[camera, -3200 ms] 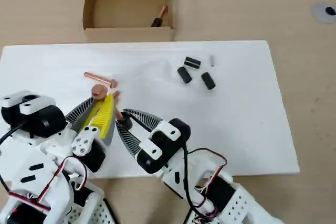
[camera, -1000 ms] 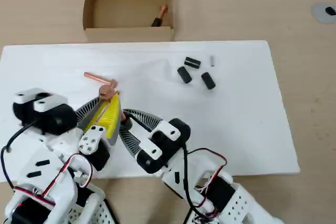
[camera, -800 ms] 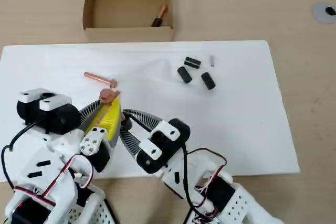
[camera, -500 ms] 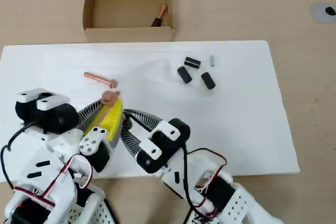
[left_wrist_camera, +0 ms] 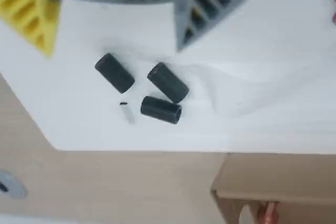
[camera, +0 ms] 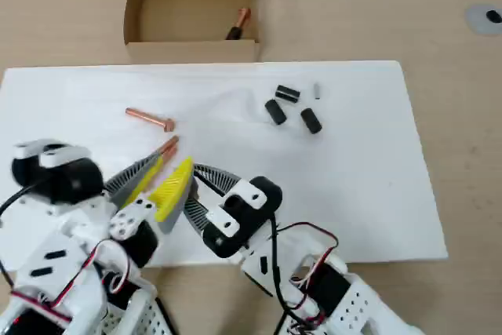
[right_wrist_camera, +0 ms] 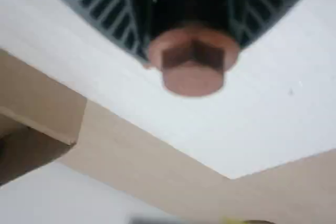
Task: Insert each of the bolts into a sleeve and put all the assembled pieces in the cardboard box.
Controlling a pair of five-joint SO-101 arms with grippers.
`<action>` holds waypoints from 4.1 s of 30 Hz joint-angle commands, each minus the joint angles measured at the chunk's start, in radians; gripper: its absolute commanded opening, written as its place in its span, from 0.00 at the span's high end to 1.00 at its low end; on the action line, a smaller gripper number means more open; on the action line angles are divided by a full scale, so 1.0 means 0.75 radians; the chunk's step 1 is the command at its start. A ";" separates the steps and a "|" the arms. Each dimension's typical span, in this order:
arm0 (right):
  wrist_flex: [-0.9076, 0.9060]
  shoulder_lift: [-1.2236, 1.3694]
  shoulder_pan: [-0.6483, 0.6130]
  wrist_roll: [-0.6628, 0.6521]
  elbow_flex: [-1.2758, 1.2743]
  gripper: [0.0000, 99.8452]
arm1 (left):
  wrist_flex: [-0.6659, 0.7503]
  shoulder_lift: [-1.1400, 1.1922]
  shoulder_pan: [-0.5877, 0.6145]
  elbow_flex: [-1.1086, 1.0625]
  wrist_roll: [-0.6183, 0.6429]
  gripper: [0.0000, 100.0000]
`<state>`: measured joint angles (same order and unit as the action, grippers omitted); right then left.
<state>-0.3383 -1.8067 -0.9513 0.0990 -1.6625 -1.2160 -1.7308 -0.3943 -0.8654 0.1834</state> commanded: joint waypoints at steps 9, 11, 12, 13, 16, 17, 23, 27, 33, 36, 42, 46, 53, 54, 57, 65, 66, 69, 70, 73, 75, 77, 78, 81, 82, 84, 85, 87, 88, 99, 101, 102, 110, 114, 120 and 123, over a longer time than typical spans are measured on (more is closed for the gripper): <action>-0.014 -0.234 0.208 0.016 0.083 0.99 | -0.031 0.052 0.438 0.078 -0.016 0.84; -0.068 -0.206 0.275 0.016 0.144 0.99 | -0.033 0.126 0.509 0.057 -0.016 0.84; -0.080 -0.179 0.310 0.016 0.173 0.99 | -0.033 0.173 0.540 0.057 -0.016 0.84; -0.078 -0.146 0.339 0.016 0.199 0.99 | -0.033 0.224 0.567 0.057 -0.016 0.84; -0.045 -0.024 0.390 0.010 0.281 0.99 | -0.031 0.398 0.601 0.041 -0.016 0.84; -0.029 0.034 0.400 0.008 0.314 0.99 | -0.029 0.457 0.604 0.041 -0.018 0.84; 0.039 0.568 0.521 0.016 0.684 0.99 | 0.041 0.697 0.601 0.063 -0.018 0.84; 0.041 0.987 0.596 0.045 0.985 0.99 | 0.133 0.768 0.601 0.072 -0.018 0.84; 0.043 1.533 0.680 0.127 1.384 0.99 | 0.155 0.813 0.604 0.061 -0.025 0.84; 0.043 1.775 0.727 0.176 1.576 0.99 | 0.158 0.815 0.604 0.051 -0.027 0.84; 0.086 2.268 0.795 0.207 1.951 0.99 | 0.162 0.815 0.604 0.025 -0.027 0.84; 0.166 2.599 0.809 0.198 2.217 0.99 | 0.162 0.815 0.604 -0.020 -0.029 0.84; 0.166 3.147 0.807 0.196 2.771 0.99 | 0.160 0.807 0.604 -0.057 -0.029 0.84; 0.164 3.215 0.807 0.196 2.849 0.99 | 0.160 0.807 0.604 -0.057 -0.029 0.84; 0.162 3.401 0.807 0.149 3.049 0.99 | 0.160 0.805 0.604 -0.057 -0.029 0.84; 0.010 3.733 0.809 0.055 3.395 0.99 | 0.160 0.805 0.604 -0.057 -0.104 0.84; -0.010 3.763 0.809 0.055 3.428 0.99 | 0.160 0.805 0.604 -0.057 -0.102 0.84; -0.076 3.843 0.809 0.055 3.528 0.99 | 0.160 0.805 0.597 -0.057 -0.102 0.84; -0.100 3.868 0.809 0.055 3.557 0.99 | 0.160 0.805 0.597 -0.057 -0.102 0.84; -0.188 3.931 0.809 0.053 3.626 0.99 | 0.160 0.807 0.597 -0.057 -0.102 0.84; -0.241 3.960 0.809 0.023 3.663 0.99 | 0.155 0.813 0.597 -0.059 -0.102 0.84; -0.286 3.980 0.809 -0.023 3.704 0.99 | 0.151 0.815 0.595 -0.074 -0.104 0.83; -0.311 3.986 0.809 -0.033 3.724 0.99 | 0.153 0.815 0.595 -0.086 -0.104 0.83; -0.389 3.990 0.809 -0.041 3.780 0.98 | 0.153 0.815 0.595 -0.119 -0.104 0.83; -0.421 3.990 0.809 -0.041 3.800 0.96 | 0.155 0.815 0.595 -0.131 -0.104 0.83; -0.495 3.988 0.809 -0.041 3.847 0.90 | 0.155 0.815 0.597 -0.143 -0.104 0.83; -0.540 3.988 0.809 -0.041 3.876 0.87 | 0.151 0.815 0.601 -0.143 -0.104 0.83; -0.636 3.988 0.809 -0.041 3.943 0.81 | 0.149 0.815 0.601 -0.143 -0.104 0.83; -0.687 3.988 0.807 -0.041 3.984 0.78 | 0.149 0.815 0.597 -0.143 -0.104 0.83; -1.162 3.968 0.811 -0.041 4.447 0.72 | 0.149 0.817 0.601 -0.002 -0.102 0.83; -1.262 3.894 0.830 -0.035 4.442 0.72 | 0.147 0.825 0.601 0.037 -0.102 0.83; -1.330 3.849 0.840 -0.033 4.442 0.72 | 0.147 0.844 0.601 0.057 -0.102 0.83; -1.933 3.489 0.956 -0.043 4.416 0.72 | 0.035 1.392 0.640 0.481 -0.188 0.83; -1.937 3.346 1.036 -0.113 4.320 0.72 | -0.055 1.758 0.675 0.802 -0.190 0.83; -1.937 3.027 1.026 -0.215 3.790 0.72 | -0.162 2.151 0.673 1.191 -0.505 0.83; -1.933 2.794 1.034 -0.284 3.395 0.72 | -0.223 2.258 0.673 1.303 -0.847 0.83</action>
<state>-1.7745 0.4964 -0.1918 -0.0744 1.1423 -1.3510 -0.0875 0.1059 -0.0092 -0.2279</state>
